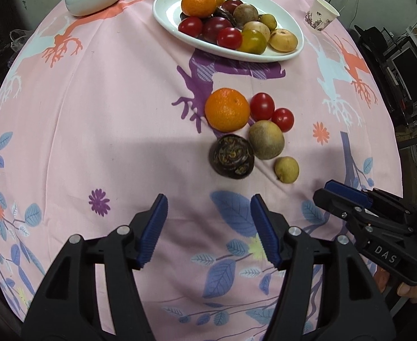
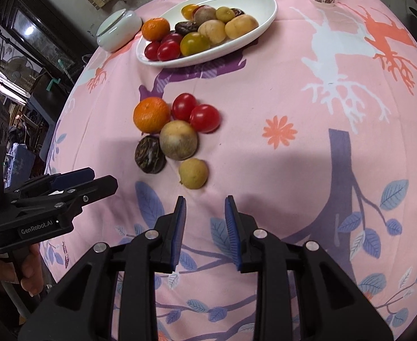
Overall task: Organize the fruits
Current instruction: 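Move both open tools back over the fruit pile, then grasp the dark round fruit with left tool while right tool grasps small brown fruit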
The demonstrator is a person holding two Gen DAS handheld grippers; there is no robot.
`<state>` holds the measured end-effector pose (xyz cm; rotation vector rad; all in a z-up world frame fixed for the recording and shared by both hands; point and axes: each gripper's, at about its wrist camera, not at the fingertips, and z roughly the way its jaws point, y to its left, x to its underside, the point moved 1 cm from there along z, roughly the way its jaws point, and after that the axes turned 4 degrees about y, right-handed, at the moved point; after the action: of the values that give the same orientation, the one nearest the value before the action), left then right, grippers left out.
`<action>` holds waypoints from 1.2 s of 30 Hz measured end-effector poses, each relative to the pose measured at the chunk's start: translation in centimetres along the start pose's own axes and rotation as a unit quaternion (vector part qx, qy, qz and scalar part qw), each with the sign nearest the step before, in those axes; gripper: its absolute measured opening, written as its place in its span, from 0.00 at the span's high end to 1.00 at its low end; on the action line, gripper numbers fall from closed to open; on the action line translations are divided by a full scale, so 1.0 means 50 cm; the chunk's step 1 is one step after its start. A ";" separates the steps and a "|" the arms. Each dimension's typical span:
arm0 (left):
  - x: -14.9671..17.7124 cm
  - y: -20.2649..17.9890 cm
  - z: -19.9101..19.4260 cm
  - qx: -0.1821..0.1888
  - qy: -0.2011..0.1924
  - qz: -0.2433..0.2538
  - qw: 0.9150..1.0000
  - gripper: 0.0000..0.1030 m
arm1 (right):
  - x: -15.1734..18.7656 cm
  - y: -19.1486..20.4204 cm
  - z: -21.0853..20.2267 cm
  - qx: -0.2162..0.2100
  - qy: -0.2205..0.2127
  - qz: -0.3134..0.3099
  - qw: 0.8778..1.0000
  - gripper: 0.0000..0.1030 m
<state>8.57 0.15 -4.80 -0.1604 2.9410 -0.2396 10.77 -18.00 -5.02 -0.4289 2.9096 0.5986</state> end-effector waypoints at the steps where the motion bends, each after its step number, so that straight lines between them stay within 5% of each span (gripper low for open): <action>1: 0.003 0.002 0.001 0.000 0.001 -0.001 1.000 0.39 | 0.000 0.006 0.004 0.002 0.000 -0.005 1.000 0.71; 6: 0.018 0.012 0.005 -0.001 0.005 -0.012 1.000 0.39 | -0.013 0.034 0.020 0.027 -0.013 -0.038 0.999 0.49; 26: 0.042 0.086 -0.031 -0.015 -0.011 -0.049 0.999 0.28 | -0.041 0.095 0.078 0.102 -0.006 -0.104 0.989 0.49; 29: 0.041 0.090 -0.032 -0.019 -0.012 -0.054 0.998 0.23 | -0.044 0.101 0.089 0.119 -0.003 -0.113 0.986 0.60; 30: 0.040 0.092 -0.032 -0.020 -0.013 -0.056 0.998 0.22 | -0.045 0.102 0.093 0.133 -0.002 -0.119 0.984 0.70; 36: 0.034 0.088 -0.025 -0.023 -0.011 -0.057 0.998 0.20 | -0.048 0.092 0.086 0.122 -0.005 -0.108 0.987 0.73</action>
<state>6.27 4.43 -4.63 -0.3365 2.9213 -0.1838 12.00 -11.64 -6.80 -0.6911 2.8238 0.2082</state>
